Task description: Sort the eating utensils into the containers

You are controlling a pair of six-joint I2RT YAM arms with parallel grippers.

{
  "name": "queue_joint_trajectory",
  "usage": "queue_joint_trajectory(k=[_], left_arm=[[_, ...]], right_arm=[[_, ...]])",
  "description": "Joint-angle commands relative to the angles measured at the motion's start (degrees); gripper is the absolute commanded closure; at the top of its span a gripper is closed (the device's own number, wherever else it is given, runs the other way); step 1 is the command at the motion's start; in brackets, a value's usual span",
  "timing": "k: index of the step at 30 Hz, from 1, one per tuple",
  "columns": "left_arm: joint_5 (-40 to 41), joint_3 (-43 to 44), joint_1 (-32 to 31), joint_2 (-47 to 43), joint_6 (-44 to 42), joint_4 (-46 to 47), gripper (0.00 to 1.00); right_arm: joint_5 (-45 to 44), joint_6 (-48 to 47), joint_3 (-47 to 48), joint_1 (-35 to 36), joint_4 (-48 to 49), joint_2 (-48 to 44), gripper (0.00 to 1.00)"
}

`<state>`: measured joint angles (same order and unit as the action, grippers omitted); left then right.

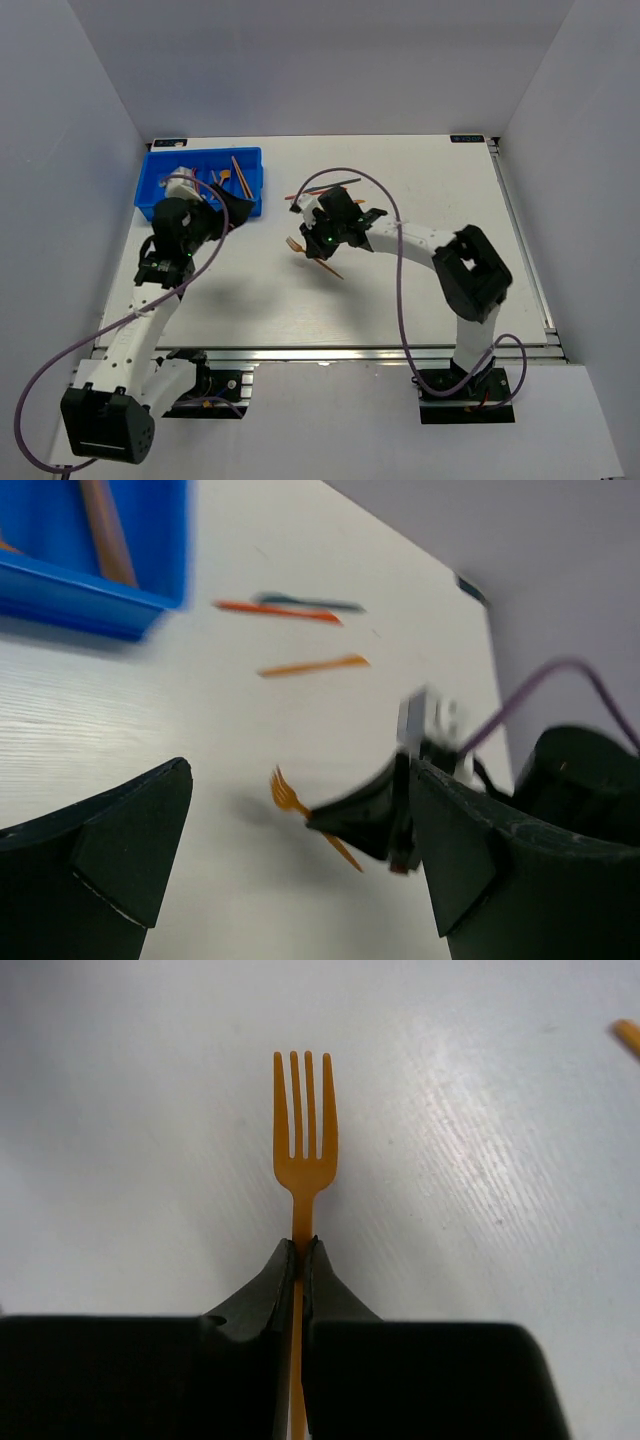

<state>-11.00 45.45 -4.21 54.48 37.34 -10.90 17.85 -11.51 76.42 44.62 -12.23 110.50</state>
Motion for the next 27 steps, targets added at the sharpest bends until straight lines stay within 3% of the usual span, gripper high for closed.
queue_joint_trajectory(k=[1, 5, 16, 19, 20, 22, 26, 27], left_arm=[[-1.3, -2.64, -6.94, 0.71, 6.15, 8.68, 0.02], [1.32, -4.49, -12.3, 2.65, 8.36, 14.14, 0.05], [-0.34, -2.65, -17.14, 10.99, 5.64, 17.4, 0.17], [0.81, -2.39, -18.38, 13.37, 4.58, 16.26, 0.3], [1.07, -2.47, -18.73, 14.16, 4.49, 16.43, 0.4], [1.51, -2.56, -18.91, 14.95, 4.41, 16.96, 0.43], [-0.15, -0.81, -19.08, 17.76, 4.23, 20.2, 0.72], [-0.59, -0.46, -19.08, 18.99, 4.32, 20.82, 0.89]], right_arm=[[-7.82, 25.37, -5.64, 0.28, 13.98, -9.32, 1.0], [-14.23, 29.52, -7.61, 3.72, 12.69, -14.78, 1.0], [-14.51, 31.28, -7.08, 6.09, 8.36, -20.76, 1.0], [-14.51, 31.11, -6.29, 6.62, 8.36, -21.29, 1.0], [-14.33, 31.11, -6.37, 6.71, 8.62, -21.55, 1.0], [-13.54, 31.02, -5.94, 6.88, 8.89, -21.46, 1.0], [-10.56, 31.11, -5.76, 6.97, 10.55, -20.5, 1.0], [-10.12, 31.19, -5.85, 6.88, 11.08, -20.41, 1.0]])
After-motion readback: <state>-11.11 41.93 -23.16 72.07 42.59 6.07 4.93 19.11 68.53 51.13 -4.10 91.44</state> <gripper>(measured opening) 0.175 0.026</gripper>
